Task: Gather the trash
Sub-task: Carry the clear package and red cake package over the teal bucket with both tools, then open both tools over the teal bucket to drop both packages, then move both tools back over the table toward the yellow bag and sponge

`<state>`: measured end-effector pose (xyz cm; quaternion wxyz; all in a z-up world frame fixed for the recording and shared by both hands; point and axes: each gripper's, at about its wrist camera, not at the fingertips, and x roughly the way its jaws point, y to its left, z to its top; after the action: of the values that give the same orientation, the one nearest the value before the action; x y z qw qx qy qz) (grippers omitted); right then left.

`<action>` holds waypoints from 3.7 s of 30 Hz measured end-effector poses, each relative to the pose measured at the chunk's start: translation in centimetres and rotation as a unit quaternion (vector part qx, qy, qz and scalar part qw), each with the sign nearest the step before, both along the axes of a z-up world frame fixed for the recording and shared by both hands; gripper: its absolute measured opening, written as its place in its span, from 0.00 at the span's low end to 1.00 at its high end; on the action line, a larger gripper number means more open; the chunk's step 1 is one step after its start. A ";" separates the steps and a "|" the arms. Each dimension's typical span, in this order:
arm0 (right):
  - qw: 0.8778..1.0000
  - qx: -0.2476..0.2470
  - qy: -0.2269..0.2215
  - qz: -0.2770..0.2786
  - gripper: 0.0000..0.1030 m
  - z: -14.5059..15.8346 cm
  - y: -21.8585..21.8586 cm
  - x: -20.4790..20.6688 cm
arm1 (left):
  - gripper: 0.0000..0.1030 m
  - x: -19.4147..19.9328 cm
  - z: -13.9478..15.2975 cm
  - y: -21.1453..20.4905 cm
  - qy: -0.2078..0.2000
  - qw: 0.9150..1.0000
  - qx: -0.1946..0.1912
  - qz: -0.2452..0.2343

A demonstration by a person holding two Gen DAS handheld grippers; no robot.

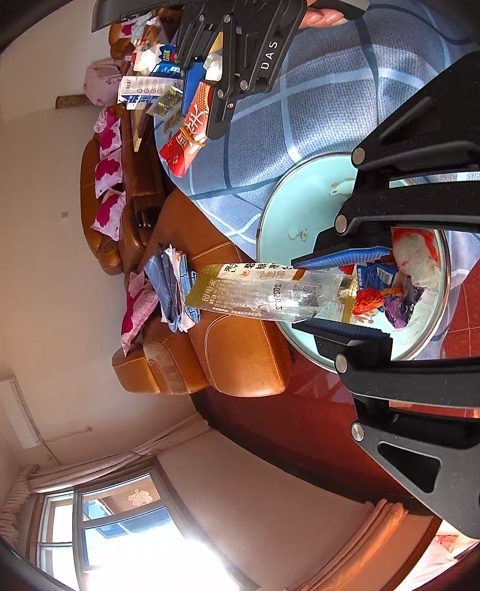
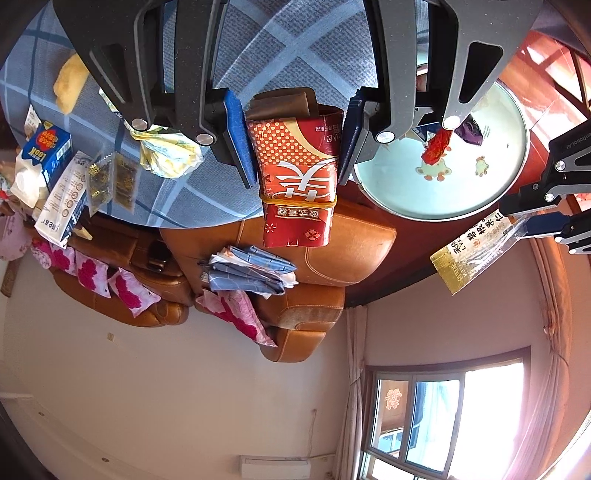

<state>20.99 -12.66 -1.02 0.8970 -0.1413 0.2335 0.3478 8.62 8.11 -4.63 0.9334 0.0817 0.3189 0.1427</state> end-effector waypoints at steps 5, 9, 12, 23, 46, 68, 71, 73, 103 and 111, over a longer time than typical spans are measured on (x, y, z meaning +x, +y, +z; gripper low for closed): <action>1.000 -0.007 -0.005 0.014 0.43 -0.1 0.9 -0.1 | 0.26 0.1 -0.2 0.6 0.005 1.000 0.003 0.006; 1.000 -0.015 -0.004 0.026 0.43 -0.3 1.6 -0.2 | 0.26 0.1 -0.2 1.0 0.007 1.000 0.005 0.011; 0.999 -0.020 -0.010 0.040 0.43 -0.3 2.0 -0.6 | 0.26 0.1 -0.6 1.2 0.014 1.000 0.007 0.012; 0.996 -0.030 -0.020 0.076 0.43 -0.4 2.8 -1.5 | 0.27 0.2 -1.0 1.8 0.023 1.000 0.003 0.014; 0.995 -0.035 -0.019 0.090 0.43 -0.6 3.4 -1.6 | 0.27 0.6 -1.4 1.9 0.029 1.000 -0.001 0.011; 0.993 -0.027 -0.014 0.110 0.69 -0.6 3.6 -2.3 | 0.58 0.2 -1.8 2.5 0.020 1.000 -0.003 0.024; 0.994 -0.025 -0.014 0.109 0.69 -0.6 3.6 -2.2 | 0.58 0.4 -1.8 2.5 0.021 1.000 -0.002 0.022; 0.994 -0.023 -0.013 0.108 0.69 -0.5 3.5 -2.0 | 0.58 0.4 -1.8 2.4 0.021 1.000 -0.002 0.021; 0.999 0.011 -0.013 0.039 0.71 0.5 0.9 -1.1 | 0.65 1.1 -1.4 1.0 0.021 1.000 0.001 -0.002; 1.000 0.015 0.002 -0.020 0.71 0.6 -2.4 0.1 | 0.69 3.2 -0.7 -2.2 0.017 0.999 0.002 -0.040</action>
<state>21.11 -15.10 -0.38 0.9051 -0.1224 0.2330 0.3340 11.78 5.91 -5.35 0.9327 0.0988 0.3309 0.1041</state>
